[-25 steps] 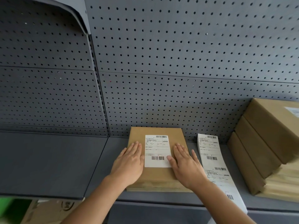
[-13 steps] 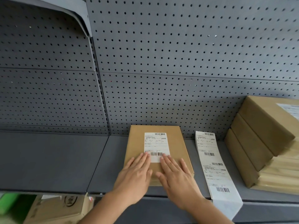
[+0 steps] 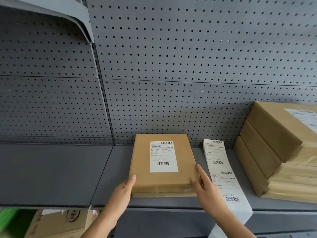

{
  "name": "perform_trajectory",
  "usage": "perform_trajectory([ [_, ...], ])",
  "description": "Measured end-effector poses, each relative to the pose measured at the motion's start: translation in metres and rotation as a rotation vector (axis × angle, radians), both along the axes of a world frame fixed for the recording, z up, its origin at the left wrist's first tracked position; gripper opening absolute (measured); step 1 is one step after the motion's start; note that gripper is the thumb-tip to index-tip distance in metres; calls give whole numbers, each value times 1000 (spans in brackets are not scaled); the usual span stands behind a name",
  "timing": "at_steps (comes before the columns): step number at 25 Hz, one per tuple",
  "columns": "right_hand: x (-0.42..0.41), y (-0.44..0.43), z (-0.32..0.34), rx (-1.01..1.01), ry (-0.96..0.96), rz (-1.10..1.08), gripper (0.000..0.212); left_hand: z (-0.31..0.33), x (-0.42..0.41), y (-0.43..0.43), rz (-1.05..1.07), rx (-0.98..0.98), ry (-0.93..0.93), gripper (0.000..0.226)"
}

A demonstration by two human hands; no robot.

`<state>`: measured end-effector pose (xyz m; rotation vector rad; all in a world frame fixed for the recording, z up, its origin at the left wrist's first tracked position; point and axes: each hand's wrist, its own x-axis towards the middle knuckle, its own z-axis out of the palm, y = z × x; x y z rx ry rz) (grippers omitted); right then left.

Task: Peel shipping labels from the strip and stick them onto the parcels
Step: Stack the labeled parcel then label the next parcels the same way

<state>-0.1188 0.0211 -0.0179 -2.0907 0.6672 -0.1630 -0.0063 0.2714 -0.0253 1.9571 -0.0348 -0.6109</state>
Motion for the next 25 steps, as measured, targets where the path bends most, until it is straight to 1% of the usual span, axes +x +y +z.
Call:
perform_trajectory([
  [2, 2, 1, -3, 204, -29, -93, 57, -3, -3, -1, 79, -94, 49, 78],
  [3, 4, 1, -4, 260, -45, -122, 50, -4, -4, 0, 99, -116, 45, 83],
  [4, 5, 1, -3, 292, -60, -138, 41, -4, -5, 0, 118, -126, 45, 82],
  [5, 5, 2, 0, 313, -68, -148, 33, -4, -5, -1, 143, -135, 54, 75],
  [7, 2, 4, 9, 349, -78, -175, 25, 0, -8, -3, 158, -143, 20, 59],
  [10, -9, 0, 32, 366, -118, -222, 27, 23, -16, -14, 140, -165, -107, 43],
  [12, -20, -12, 57, 351, -199, -260, 25, 50, -23, -25, 108, -206, -163, 18],
  [13, -25, -21, 71, 329, -245, -283, 23, 65, -25, -34, 76, -235, -190, 11],
  [14, -30, -30, 87, 304, -292, -305, 21, 80, -28, -42, 41, -264, -212, 10],
  [16, -43, -53, 118, 248, -395, -359, 22, 111, -34, -65, -47, -316, -254, 17],
  [18, -56, -76, 149, 189, -483, -420, 25, 135, -35, -90, -153, -374, -293, 39],
  [20, -71, -99, 181, 135, -546, -447, 23, 162, -39, -115, -252, -427, -346, 55],
  [23, -94, -140, 222, 72, -631, -458, 23, 197, -45, -158, -380, -485, -403, 60],
  [25, -111, -170, 240, 43, -651, -518, 27, 214, -53, -191, -458, -502, -431, 55],
])
